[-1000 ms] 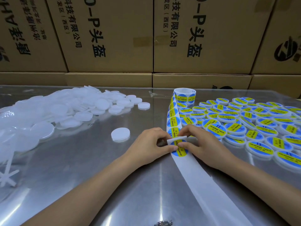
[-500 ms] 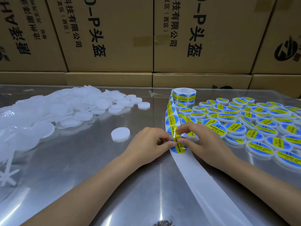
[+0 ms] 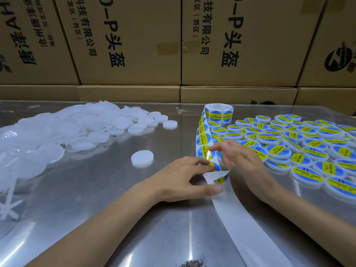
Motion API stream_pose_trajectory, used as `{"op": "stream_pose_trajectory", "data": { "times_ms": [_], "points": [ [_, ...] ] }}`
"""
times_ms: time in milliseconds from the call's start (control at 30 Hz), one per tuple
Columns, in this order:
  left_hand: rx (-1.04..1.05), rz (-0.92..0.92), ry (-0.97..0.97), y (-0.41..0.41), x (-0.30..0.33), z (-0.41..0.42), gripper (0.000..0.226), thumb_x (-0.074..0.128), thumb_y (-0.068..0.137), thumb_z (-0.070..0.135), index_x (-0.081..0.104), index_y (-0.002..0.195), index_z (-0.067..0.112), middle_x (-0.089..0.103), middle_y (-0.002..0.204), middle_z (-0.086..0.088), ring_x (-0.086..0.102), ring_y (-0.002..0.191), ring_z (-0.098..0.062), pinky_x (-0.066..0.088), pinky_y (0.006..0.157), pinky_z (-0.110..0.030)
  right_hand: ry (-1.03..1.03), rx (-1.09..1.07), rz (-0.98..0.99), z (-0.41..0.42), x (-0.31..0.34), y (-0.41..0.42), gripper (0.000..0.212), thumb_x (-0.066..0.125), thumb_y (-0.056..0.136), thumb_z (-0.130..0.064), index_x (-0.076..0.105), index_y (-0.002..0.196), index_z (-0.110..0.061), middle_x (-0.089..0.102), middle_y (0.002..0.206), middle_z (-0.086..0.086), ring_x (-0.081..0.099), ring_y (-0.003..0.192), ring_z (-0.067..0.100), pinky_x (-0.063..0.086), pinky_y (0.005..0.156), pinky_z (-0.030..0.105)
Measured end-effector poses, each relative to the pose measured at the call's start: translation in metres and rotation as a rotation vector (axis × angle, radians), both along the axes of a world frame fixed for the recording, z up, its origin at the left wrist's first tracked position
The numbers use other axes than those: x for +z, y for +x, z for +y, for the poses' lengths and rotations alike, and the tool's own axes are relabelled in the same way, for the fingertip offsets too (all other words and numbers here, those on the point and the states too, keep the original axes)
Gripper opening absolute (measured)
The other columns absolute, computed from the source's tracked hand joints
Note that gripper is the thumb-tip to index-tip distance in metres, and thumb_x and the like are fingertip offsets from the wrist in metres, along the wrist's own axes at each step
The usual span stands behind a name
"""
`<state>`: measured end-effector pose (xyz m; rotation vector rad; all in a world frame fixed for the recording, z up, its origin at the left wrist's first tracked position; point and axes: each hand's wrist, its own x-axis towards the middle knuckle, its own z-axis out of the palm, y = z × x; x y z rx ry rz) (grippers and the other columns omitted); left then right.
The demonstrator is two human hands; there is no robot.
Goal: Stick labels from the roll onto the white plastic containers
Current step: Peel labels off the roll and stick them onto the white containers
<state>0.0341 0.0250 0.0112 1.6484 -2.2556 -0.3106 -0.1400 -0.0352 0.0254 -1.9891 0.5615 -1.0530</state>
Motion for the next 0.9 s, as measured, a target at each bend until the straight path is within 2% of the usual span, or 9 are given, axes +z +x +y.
{"op": "stream_pose_trajectory", "data": {
  "times_ms": [67, 133, 233, 333, 400, 500, 600, 767, 900],
  "points": [
    [0.005, -0.019, 0.008, 0.001, 0.001, 0.001, 0.07, 0.038, 0.078, 0.07, 0.044, 0.138, 0.034, 0.036, 0.146, 0.015, 0.026, 0.132, 0.0, 0.018, 0.108, -0.018, 0.175, -0.04, -0.123, 0.001, 0.004, 0.001, 0.05, 0.038, 0.086, -0.046, 0.054, 0.043, -0.027, 0.063, 0.087, 0.025, 0.058, 0.091, 0.027, 0.038, 0.085, 0.024],
    [-0.006, 0.017, 0.017, 0.001, 0.002, 0.002, 0.069, 0.037, 0.081, 0.068, 0.045, 0.138, 0.032, 0.038, 0.145, 0.015, 0.028, 0.129, 0.001, 0.016, 0.103, -0.009, 0.344, -0.07, -0.216, -0.001, 0.006, 0.001, 0.054, 0.046, 0.083, -0.053, 0.041, 0.04, -0.02, 0.071, 0.087, 0.01, 0.063, 0.093, 0.014, 0.039, 0.086, 0.028],
    [0.117, 0.053, -0.058, 0.003, 0.005, 0.0, 0.064, 0.039, 0.086, 0.067, 0.047, 0.137, 0.029, 0.043, 0.142, 0.016, 0.033, 0.129, 0.001, 0.02, 0.096, -0.005, 0.525, -0.039, -0.259, -0.005, 0.009, -0.001, 0.04, 0.055, 0.072, -0.055, 0.049, 0.05, -0.022, 0.073, 0.095, -0.001, 0.065, 0.094, 0.007, 0.043, 0.082, 0.031],
    [0.396, -0.186, -0.214, 0.012, 0.01, -0.001, 0.062, 0.042, 0.088, 0.063, 0.043, 0.138, 0.027, 0.041, 0.144, 0.008, 0.038, 0.131, -0.013, 0.03, 0.104, -0.027, 0.651, 0.001, -0.311, -0.006, 0.007, -0.001, 0.019, 0.061, 0.07, -0.04, 0.062, 0.072, -0.022, 0.07, 0.093, -0.005, 0.061, 0.093, 0.012, 0.047, 0.078, 0.032],
    [0.629, -0.358, -0.076, 0.02, 0.01, 0.0, 0.071, 0.032, 0.087, 0.07, 0.035, 0.142, 0.026, 0.03, 0.151, 0.0, 0.029, 0.137, -0.025, 0.026, 0.11, -0.045, 0.703, 0.015, -0.307, -0.006, 0.006, 0.0, 0.031, 0.067, 0.057, -0.038, 0.064, 0.082, -0.021, 0.067, 0.092, -0.006, 0.058, 0.096, 0.015, 0.049, 0.083, 0.035],
    [0.821, -0.331, 0.206, 0.029, 0.005, 0.002, 0.082, 0.015, 0.082, 0.079, 0.03, 0.142, 0.024, 0.019, 0.154, -0.008, 0.017, 0.14, -0.036, 0.025, 0.108, -0.057, 0.736, 0.034, -0.248, -0.006, 0.003, 0.002, 0.036, 0.068, 0.055, -0.038, 0.064, 0.088, -0.023, 0.07, 0.095, -0.008, 0.062, 0.101, 0.013, 0.049, 0.094, 0.041],
    [0.703, -0.245, 0.162, 0.029, 0.002, -0.001, 0.079, 0.019, 0.086, 0.074, 0.029, 0.143, 0.021, 0.018, 0.154, -0.008, 0.013, 0.142, -0.033, 0.025, 0.11, -0.049, 0.755, 0.026, -0.223, -0.009, 0.0, 0.001, 0.037, 0.067, 0.06, -0.036, 0.063, 0.095, -0.023, 0.072, 0.096, -0.009, 0.066, 0.097, 0.008, 0.048, 0.096, 0.042],
    [0.218, -0.012, -0.017, 0.012, 0.002, -0.002, 0.049, 0.045, 0.096, 0.042, 0.038, 0.142, 0.025, 0.041, 0.146, 0.006, 0.032, 0.134, -0.011, 0.022, 0.102, -0.016, 0.783, 0.028, -0.22, -0.012, -0.002, 0.001, 0.029, 0.065, 0.073, -0.029, 0.063, 0.101, -0.021, 0.07, 0.11, -0.001, 0.062, 0.109, 0.014, 0.048, 0.096, 0.04],
    [0.176, 0.197, -0.135, 0.008, -0.001, -0.005, 0.059, 0.066, 0.086, 0.033, 0.043, 0.14, 0.027, 0.048, 0.139, 0.016, 0.043, 0.126, -0.004, 0.03, 0.097, -0.007, 0.813, 0.032, -0.255, -0.014, -0.003, 0.0, 0.02, 0.061, 0.082, -0.023, 0.063, 0.102, -0.02, 0.066, 0.121, 0.001, 0.059, 0.115, 0.017, 0.049, 0.095, 0.04]
  ]
}}
